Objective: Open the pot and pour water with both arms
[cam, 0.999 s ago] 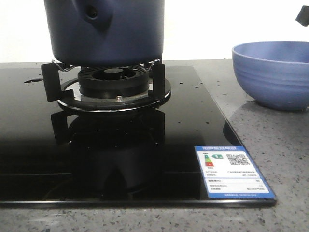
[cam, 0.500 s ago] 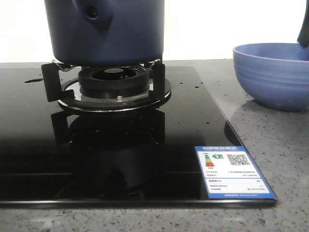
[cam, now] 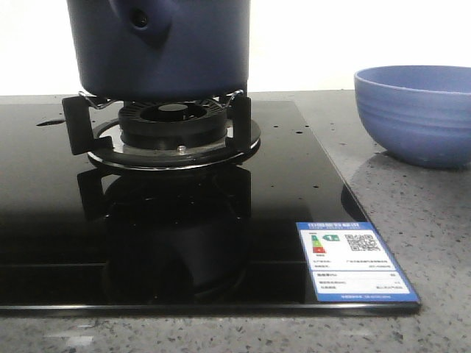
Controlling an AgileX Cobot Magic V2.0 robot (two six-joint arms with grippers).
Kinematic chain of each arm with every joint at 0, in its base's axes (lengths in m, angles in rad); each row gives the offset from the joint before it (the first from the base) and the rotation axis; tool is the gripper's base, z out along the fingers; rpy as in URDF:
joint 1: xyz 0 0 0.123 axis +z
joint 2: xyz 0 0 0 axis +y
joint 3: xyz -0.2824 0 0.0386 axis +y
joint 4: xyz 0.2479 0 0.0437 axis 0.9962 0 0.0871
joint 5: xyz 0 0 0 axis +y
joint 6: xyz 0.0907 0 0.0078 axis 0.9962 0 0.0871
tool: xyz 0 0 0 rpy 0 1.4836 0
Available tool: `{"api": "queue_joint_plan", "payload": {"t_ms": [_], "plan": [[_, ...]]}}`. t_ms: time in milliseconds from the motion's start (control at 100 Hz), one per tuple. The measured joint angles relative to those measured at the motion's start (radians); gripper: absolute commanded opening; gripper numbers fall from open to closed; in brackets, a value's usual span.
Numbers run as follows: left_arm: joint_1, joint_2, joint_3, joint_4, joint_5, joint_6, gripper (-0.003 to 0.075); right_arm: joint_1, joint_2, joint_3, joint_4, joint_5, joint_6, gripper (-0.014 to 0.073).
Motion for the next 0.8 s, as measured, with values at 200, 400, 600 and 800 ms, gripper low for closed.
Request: {"api": "queue_joint_plan", "payload": {"t_ms": [200,400,600,800], "plan": [[-0.015,0.037,-0.011,0.013,-0.012,0.0,0.0362,0.0,-0.001,0.0,0.004,0.0,0.0,0.0491],[-0.015,0.047,-0.011,0.02,-0.018,0.0,0.0362,0.0,-0.001,0.0,0.004,0.0,0.0,0.0491],[-0.015,0.047,-0.011,0.02,-0.021,0.0,0.0362,0.0,-0.001,0.0,0.004,0.0,0.0,0.0491],[-0.015,0.047,-0.011,0.02,0.0,0.0,0.0483,0.0,-0.001,0.0,0.01,0.0,0.0,0.0491]]}}
